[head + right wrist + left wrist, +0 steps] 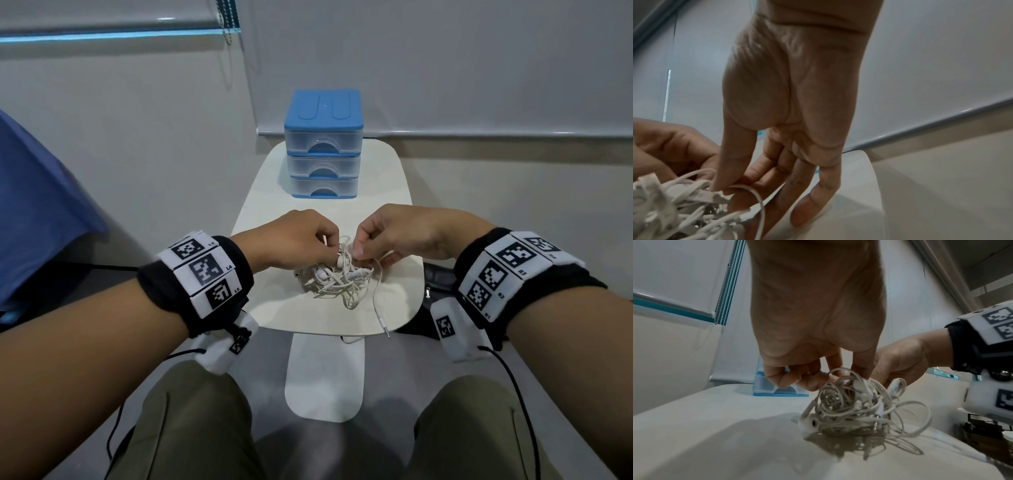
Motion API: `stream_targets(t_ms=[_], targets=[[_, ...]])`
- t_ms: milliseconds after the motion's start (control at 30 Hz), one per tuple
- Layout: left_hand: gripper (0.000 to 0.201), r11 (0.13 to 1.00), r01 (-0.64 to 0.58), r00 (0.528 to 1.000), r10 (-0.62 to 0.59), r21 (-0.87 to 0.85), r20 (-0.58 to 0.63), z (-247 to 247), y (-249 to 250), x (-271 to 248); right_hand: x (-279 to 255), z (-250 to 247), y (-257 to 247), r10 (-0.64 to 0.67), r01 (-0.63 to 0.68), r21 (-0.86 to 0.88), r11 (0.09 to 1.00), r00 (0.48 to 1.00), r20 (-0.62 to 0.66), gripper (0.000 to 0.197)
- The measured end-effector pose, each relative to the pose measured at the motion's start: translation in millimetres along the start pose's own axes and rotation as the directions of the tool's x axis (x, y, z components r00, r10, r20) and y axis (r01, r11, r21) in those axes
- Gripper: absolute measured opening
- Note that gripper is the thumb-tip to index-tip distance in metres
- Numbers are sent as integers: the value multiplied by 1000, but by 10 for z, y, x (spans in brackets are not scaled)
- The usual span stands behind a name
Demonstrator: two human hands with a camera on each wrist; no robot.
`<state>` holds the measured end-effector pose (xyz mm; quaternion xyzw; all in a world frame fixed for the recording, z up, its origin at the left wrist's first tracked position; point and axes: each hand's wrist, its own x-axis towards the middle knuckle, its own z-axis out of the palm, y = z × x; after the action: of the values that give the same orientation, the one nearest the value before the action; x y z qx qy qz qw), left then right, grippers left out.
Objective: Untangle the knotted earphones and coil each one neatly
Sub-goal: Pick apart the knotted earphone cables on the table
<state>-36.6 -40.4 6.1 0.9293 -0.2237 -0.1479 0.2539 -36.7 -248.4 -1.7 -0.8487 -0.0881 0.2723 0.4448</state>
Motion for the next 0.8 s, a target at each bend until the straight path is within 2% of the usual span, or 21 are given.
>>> stream_targets(t_ms=[100, 267, 467, 667, 800], targets=[[5, 1000, 9, 1000, -10, -29, -23, 8, -17, 14, -6, -51, 5, -29, 25, -72, 997, 998, -55, 6], [6, 999, -2, 1000, 1, -40, -22, 47, -17, 29, 16, -9, 2, -46, 40, -109, 993, 997, -59, 10], [3, 999, -37, 999, 37, -28, -1, 33, -22, 3, 29, 93, 51, -27, 29, 35, 999, 999, -35, 4], [9, 992, 33, 999, -30, -120, 25, -20, -56, 21, 50, 100, 144, -5, 12, 219, 976, 999, -34, 10], [12, 985, 50, 998, -45, -166, 36, -52, -76, 31, 79, 94, 149, 3, 16, 246, 969, 997, -77, 11]])
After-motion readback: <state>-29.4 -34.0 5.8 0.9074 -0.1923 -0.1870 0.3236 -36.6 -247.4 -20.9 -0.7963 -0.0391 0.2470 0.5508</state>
